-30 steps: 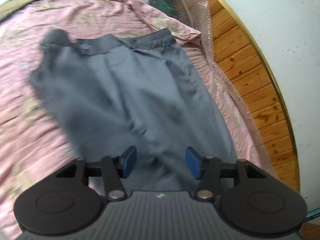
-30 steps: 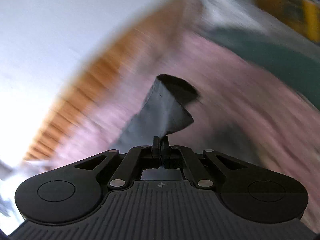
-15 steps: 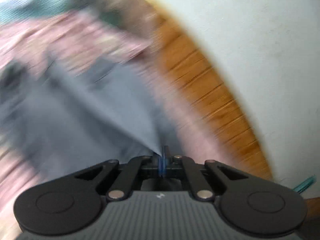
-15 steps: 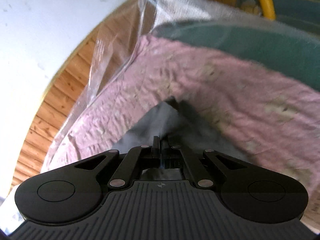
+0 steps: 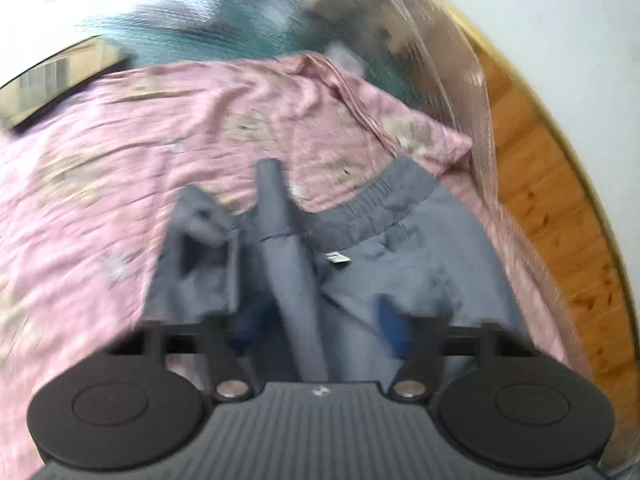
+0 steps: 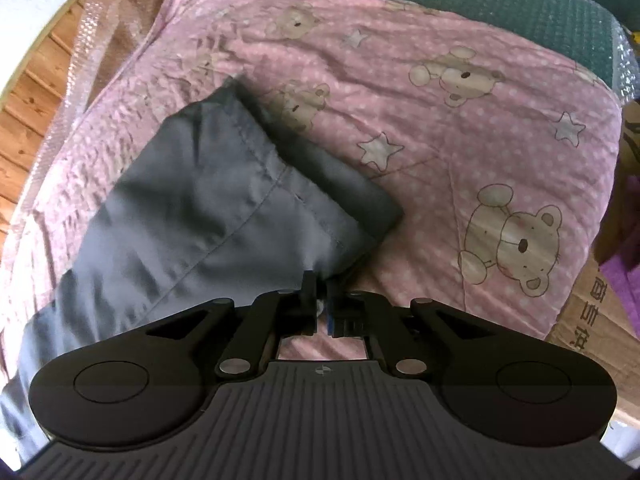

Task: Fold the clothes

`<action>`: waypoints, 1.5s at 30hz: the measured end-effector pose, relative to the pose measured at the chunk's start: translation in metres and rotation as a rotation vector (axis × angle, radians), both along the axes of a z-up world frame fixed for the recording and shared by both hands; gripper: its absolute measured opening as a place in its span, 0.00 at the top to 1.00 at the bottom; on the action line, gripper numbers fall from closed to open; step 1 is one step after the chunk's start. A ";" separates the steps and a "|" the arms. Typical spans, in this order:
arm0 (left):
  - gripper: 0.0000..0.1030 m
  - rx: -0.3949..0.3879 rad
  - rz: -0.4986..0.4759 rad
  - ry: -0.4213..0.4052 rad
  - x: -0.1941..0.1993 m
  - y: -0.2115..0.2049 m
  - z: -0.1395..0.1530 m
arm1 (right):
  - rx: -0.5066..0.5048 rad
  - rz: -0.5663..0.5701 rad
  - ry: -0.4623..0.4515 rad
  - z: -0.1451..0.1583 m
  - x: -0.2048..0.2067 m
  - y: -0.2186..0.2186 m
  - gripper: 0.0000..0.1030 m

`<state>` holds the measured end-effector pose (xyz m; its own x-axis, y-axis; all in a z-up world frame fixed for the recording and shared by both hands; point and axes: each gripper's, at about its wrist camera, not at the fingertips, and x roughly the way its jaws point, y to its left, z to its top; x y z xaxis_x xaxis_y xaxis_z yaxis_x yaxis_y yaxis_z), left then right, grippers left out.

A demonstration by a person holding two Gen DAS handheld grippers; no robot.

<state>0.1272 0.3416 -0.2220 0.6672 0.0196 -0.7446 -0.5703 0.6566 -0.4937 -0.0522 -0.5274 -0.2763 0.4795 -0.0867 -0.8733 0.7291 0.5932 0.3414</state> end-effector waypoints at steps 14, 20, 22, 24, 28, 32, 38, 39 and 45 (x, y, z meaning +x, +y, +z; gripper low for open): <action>0.59 -0.126 0.018 -0.087 -0.045 0.024 -0.011 | 0.102 -0.070 -0.126 -0.007 -0.021 -0.014 0.86; 0.99 -0.036 -0.084 -0.128 -0.018 0.017 0.018 | 0.046 -0.061 -0.212 0.032 0.013 -0.016 1.00; 0.99 -0.058 -0.066 -0.166 -0.025 0.023 0.023 | 0.036 -0.078 -0.306 0.052 0.018 -0.016 1.00; 0.99 -0.049 -0.070 -0.134 -0.029 0.026 0.017 | 0.015 -0.086 -0.329 0.060 0.018 -0.015 1.00; 0.98 -0.018 -0.081 0.005 -0.029 0.026 -0.010 | -0.006 -0.041 -0.166 0.021 0.015 -0.013 1.00; 0.88 -0.033 -0.087 0.017 -0.042 0.030 -0.009 | 0.053 -0.095 -0.178 -0.010 -0.013 -0.012 0.88; 0.32 -0.034 0.004 -0.019 -0.091 0.034 -0.004 | 0.140 -0.185 -0.300 -0.006 -0.064 0.014 0.30; 0.32 -0.065 0.021 -0.009 -0.093 0.035 -0.011 | 0.142 -0.175 -0.294 -0.010 -0.067 0.019 0.29; 0.26 -0.171 0.037 -0.078 -0.064 0.035 -0.024 | 0.105 -0.143 -0.310 -0.012 -0.047 0.026 0.01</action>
<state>0.0635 0.3768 -0.2460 0.7245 -0.0773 -0.6849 -0.5478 0.5385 -0.6403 -0.0993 -0.5017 -0.2888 0.7124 -0.0900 -0.6960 0.6546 0.4426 0.6128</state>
